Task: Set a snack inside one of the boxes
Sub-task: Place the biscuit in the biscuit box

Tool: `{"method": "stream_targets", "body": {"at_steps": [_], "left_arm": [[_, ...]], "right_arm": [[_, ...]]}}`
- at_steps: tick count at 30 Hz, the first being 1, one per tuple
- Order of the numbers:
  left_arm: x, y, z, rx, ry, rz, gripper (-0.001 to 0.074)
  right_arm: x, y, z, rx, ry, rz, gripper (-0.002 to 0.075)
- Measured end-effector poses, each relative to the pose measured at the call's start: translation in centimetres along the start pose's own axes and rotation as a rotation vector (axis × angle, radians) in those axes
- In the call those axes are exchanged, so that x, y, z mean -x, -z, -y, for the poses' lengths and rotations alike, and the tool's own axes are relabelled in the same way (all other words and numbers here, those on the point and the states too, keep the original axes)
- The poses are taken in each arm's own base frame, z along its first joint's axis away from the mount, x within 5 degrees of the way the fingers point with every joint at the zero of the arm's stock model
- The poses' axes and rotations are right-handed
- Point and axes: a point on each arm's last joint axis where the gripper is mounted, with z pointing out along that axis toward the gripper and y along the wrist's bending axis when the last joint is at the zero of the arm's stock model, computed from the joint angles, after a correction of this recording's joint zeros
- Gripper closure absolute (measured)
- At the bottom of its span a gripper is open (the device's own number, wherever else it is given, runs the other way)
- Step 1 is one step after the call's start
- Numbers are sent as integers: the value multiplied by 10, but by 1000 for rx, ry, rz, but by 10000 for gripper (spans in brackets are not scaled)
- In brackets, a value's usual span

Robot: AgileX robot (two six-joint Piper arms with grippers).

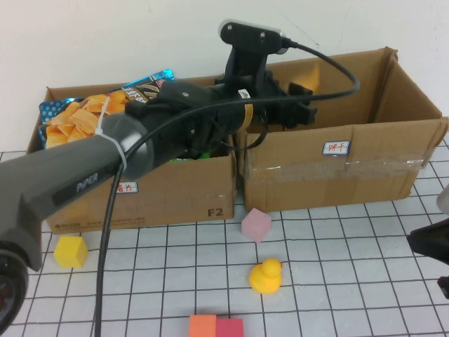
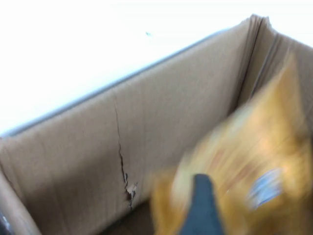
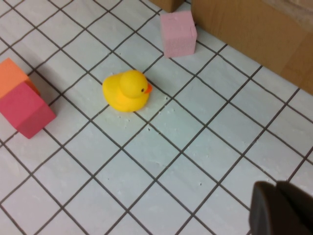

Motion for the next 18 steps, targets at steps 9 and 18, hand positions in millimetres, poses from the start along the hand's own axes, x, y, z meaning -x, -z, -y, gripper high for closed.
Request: {"method": "stream_targets", "body": {"at_steps": [9, 18], "left_arm": [[27, 21, 5, -4, -8, 69, 330], [109, 110, 26, -9, -145, 306, 717]], "right_arm": [[0, 0, 0, 0, 3, 0, 727], [0, 0, -1, 11, 3, -5, 727]]}}
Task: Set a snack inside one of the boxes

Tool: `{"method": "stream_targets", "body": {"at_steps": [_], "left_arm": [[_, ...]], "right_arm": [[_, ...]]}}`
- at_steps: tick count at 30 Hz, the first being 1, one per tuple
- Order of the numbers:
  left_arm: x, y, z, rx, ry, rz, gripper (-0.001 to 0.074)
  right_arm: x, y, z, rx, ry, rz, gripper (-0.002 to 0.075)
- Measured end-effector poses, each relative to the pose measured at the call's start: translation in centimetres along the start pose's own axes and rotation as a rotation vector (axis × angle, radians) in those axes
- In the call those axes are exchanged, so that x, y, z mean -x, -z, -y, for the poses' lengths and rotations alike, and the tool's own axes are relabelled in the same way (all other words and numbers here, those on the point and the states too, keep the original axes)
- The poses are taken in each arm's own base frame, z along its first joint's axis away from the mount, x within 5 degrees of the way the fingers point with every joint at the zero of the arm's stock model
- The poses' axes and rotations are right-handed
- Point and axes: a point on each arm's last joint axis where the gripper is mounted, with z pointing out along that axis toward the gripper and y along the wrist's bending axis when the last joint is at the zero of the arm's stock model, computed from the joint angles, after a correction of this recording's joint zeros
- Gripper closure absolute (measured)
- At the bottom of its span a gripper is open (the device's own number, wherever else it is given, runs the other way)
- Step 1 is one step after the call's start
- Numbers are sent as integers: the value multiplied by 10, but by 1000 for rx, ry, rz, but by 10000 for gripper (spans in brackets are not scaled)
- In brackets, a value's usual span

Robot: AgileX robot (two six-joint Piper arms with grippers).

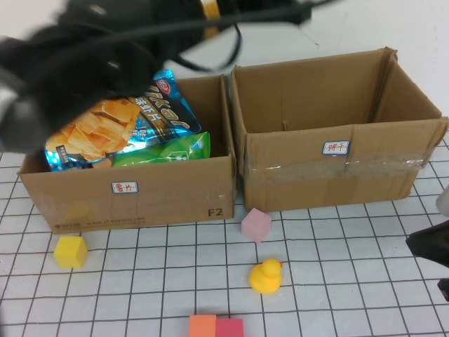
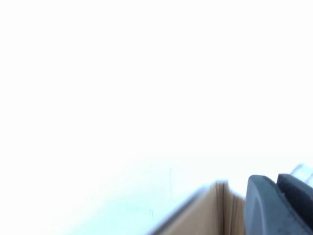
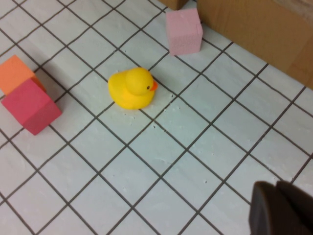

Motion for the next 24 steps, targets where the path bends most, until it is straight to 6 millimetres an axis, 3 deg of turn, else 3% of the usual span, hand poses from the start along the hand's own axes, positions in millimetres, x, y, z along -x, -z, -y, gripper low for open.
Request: {"method": "stream_targets", "body": {"at_steps": [5, 12, 16, 24], "left_arm": [[39, 41, 10, -51, -22, 85, 733], [49, 74, 14, -208, -42, 77, 735], [45, 82, -18, -205, -6, 38, 735], [45, 109, -110, 174, -75, 54, 735]], "right_arm": [[0, 0, -1, 7, 4, -3, 727], [0, 0, -1, 13, 4, -5, 727], [-1, 0, -1, 13, 4, -6, 727], [-1, 0, -1, 15, 4, -6, 727]]}}
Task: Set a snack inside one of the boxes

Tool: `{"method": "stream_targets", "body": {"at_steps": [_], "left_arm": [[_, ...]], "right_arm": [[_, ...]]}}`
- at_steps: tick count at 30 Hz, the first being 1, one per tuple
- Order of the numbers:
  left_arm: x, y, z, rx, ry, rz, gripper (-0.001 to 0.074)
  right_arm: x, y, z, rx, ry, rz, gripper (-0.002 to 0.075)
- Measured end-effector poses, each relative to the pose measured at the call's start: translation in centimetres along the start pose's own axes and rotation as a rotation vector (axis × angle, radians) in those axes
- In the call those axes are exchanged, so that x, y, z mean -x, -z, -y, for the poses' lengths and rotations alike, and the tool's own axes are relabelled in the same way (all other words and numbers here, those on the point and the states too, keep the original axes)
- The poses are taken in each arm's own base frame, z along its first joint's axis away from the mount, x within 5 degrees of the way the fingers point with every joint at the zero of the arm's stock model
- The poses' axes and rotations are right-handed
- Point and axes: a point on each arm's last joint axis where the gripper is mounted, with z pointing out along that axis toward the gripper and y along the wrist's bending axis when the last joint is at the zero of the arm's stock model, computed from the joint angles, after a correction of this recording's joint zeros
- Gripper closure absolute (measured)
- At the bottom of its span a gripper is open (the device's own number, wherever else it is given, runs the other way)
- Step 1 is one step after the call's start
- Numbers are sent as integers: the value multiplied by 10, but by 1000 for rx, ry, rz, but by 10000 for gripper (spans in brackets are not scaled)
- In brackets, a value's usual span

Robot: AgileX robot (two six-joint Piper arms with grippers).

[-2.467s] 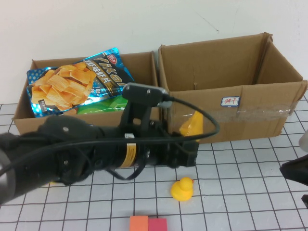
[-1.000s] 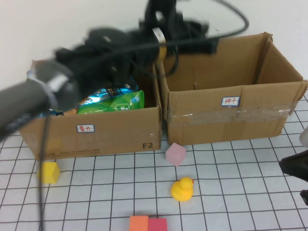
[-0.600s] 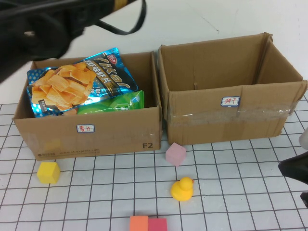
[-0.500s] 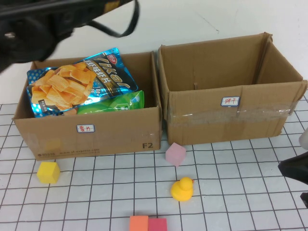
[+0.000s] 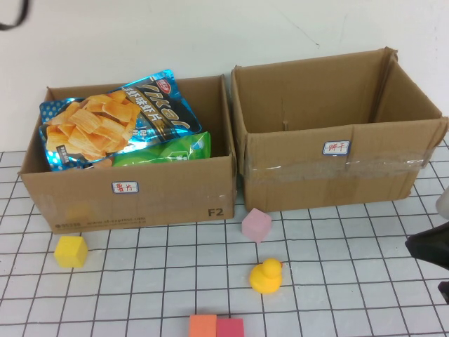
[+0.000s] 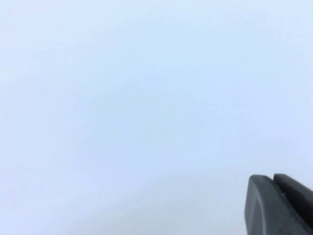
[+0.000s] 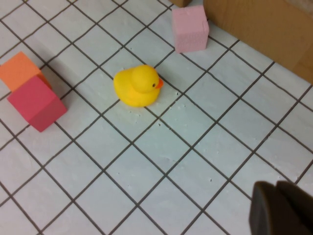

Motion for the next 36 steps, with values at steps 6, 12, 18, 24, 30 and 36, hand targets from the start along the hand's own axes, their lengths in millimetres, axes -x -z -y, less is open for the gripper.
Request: {"method": "stream_targets", "body": {"at_steps": [6, 12, 18, 24, 30, 36], "left_arm": [[4, 8, -37, 338, -239, 9, 735], [3, 24, -54, 823, -412, -145, 736], [-24, 38, -53, 944, -201, -443, 736], [-23, 52, -28, 734, 43, -543, 736], [5, 85, 4, 478, 80, -523, 736], [16, 138, 31, 365, 80, -386, 736]], "right_arm": [[0, 0, 0, 0, 22, 0, 727], [0, 0, 0, 4, 61, -2, 727], [0, 0, -1, 6, 146, -5, 727], [2, 15, 1, -68, 245, -36, 727], [3, 32, -5, -98, 255, -37, 727], [5, 55, -16, -126, 275, 21, 727]]}}
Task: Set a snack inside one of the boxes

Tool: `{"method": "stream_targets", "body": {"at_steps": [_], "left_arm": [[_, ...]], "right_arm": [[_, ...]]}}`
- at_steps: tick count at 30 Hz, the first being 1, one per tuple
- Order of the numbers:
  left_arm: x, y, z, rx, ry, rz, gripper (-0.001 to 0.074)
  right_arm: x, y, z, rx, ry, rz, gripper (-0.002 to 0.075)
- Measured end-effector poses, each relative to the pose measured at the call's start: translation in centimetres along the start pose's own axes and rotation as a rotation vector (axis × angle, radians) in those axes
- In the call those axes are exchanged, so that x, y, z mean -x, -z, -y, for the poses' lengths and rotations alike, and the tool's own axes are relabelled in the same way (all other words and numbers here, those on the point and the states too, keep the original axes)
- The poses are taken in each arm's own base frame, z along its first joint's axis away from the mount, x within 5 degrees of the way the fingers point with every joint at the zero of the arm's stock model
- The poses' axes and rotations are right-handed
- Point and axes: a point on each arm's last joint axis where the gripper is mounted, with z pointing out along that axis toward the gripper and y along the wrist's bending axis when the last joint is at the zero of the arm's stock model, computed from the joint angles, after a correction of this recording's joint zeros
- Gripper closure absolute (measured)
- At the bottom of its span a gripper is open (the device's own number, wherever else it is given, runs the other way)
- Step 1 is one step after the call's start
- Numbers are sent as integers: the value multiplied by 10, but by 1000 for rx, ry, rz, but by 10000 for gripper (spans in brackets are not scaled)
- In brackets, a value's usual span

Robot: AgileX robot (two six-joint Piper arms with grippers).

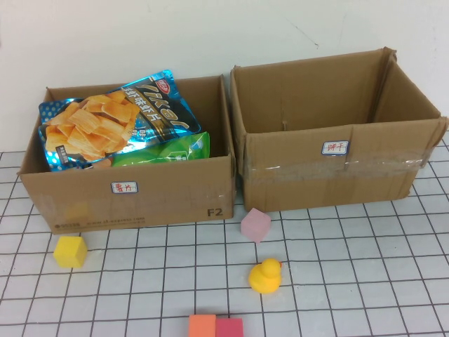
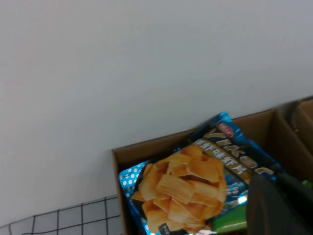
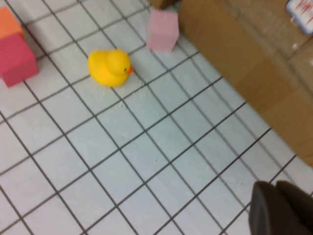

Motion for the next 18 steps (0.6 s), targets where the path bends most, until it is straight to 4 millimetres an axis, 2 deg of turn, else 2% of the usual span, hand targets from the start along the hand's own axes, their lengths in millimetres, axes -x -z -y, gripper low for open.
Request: {"method": "stream_targets", "body": {"at_steps": [4, 7, 12, 15, 18], "left_arm": [[-33, 33, 2, -41, 26, 53, 736], [-67, 48, 3, -61, 48, 72, 736], [-138, 57, 5, -69, 52, 117, 736], [-181, 60, 6, -78, 67, 132, 736], [-216, 62, 7, -80, 72, 130, 736]], "right_arm": [[3, 17, -7, -18, 17, 40, 727], [4, 29, -13, -26, 29, 65, 727], [1, 45, -24, -56, 39, 105, 727], [-11, 47, -35, -63, 41, 109, 727], [-27, 45, -47, -71, 31, 106, 727]]}}
